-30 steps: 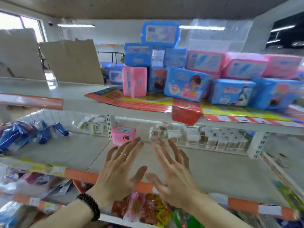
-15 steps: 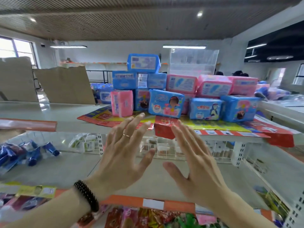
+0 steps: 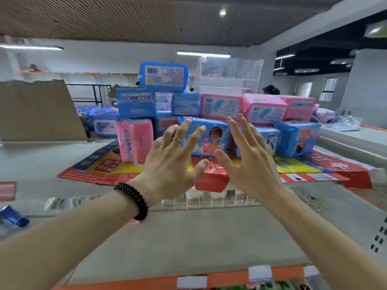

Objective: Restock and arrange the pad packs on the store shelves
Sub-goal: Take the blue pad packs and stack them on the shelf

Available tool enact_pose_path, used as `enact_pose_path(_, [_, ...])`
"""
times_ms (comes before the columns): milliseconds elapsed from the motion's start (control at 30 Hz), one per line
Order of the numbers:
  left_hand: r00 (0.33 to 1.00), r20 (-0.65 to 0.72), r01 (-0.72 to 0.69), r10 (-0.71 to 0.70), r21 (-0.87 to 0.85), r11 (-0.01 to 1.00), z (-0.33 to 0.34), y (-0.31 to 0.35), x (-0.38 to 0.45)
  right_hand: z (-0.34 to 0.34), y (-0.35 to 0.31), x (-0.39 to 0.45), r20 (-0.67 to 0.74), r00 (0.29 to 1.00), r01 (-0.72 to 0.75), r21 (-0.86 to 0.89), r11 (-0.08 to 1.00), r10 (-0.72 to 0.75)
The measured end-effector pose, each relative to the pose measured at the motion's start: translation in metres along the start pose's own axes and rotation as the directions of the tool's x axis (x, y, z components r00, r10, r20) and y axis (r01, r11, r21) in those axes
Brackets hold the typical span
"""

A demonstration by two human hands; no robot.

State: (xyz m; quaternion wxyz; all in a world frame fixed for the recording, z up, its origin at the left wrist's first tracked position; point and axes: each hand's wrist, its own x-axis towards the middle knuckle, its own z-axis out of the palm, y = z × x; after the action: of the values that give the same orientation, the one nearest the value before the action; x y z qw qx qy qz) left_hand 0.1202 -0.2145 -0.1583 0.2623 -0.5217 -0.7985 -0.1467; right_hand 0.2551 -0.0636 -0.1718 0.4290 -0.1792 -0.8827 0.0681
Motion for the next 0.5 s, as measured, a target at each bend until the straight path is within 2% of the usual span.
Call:
enact_pose_path(267, [0.985,0.15,0.115,-0.088,-0.179,0.977,0.016,-0.028,0.032,0.02,0.023,0.032,0.054,0.994,-0.086,-0.077,0.993,0.09])
enact_pose_path(400, [0.973,0.19,0.184,-0.134,-0.273,0.944,0.025,-0.03,0.044,0.028,0.033,0.043,0.105,0.988,-0.113,0.005,0.994,0.112])
enact_pose_path(500, [0.971,0.187,0.194,-0.147,-0.266,0.944,0.025,-0.03,0.051,0.032,0.038,0.052,0.14,0.985,-0.107,0.059,0.992,0.098])
